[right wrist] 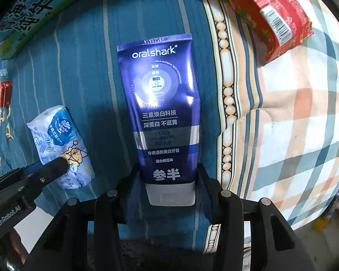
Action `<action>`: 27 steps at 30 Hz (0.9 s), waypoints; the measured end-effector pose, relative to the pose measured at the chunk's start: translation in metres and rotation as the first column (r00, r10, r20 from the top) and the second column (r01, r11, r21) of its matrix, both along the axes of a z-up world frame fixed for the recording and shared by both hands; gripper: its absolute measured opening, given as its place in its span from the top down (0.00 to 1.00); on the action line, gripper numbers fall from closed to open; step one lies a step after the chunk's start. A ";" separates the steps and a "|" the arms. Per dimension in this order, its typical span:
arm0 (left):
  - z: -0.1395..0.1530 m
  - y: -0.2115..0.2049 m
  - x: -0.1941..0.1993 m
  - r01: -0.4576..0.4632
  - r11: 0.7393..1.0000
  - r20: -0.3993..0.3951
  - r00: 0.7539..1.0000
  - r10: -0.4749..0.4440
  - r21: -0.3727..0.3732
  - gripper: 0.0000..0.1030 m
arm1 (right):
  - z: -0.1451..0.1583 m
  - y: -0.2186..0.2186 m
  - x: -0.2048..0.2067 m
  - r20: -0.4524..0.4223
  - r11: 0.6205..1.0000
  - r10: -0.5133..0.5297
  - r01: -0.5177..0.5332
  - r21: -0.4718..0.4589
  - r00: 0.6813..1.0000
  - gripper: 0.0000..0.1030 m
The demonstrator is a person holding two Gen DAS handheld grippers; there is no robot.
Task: Organize soft objects
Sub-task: 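Hold the wipes pack and toothpaste tube raised above the bed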
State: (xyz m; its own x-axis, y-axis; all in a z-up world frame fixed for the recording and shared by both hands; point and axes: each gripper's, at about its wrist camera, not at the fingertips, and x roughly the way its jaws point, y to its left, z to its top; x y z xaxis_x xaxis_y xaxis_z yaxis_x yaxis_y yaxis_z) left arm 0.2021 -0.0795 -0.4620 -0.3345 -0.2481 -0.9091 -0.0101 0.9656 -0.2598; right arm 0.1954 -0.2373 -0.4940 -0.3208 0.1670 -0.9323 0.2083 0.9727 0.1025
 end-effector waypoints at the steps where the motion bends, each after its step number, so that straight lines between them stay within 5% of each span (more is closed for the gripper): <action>1: -0.002 0.003 0.003 -0.005 1.000 -0.008 1.000 0.005 -0.003 0.69 | -0.002 0.002 0.000 -0.004 1.000 0.001 -0.001 -0.003 1.000 0.51; 6: -0.001 -0.003 0.003 0.019 0.999 0.004 1.000 -0.019 0.025 0.70 | -0.009 0.016 0.013 -0.040 0.999 0.007 -0.009 -0.043 0.999 0.51; 14: 0.033 -0.010 -0.009 0.044 0.998 0.121 0.991 -0.048 0.035 0.94 | -0.003 0.026 0.005 0.011 0.998 0.014 -0.013 -0.055 1.000 0.54; 24: 0.051 -0.001 -0.014 0.044 0.998 0.166 0.985 -0.050 0.041 0.95 | 0.034 0.020 -0.020 0.094 1.000 0.014 -0.013 -0.015 0.996 0.54; 27: 0.041 0.014 -0.008 -0.048 0.998 0.117 0.992 0.051 -0.030 0.92 | 0.046 0.014 -0.034 0.109 0.999 0.032 -0.029 -0.021 0.994 0.54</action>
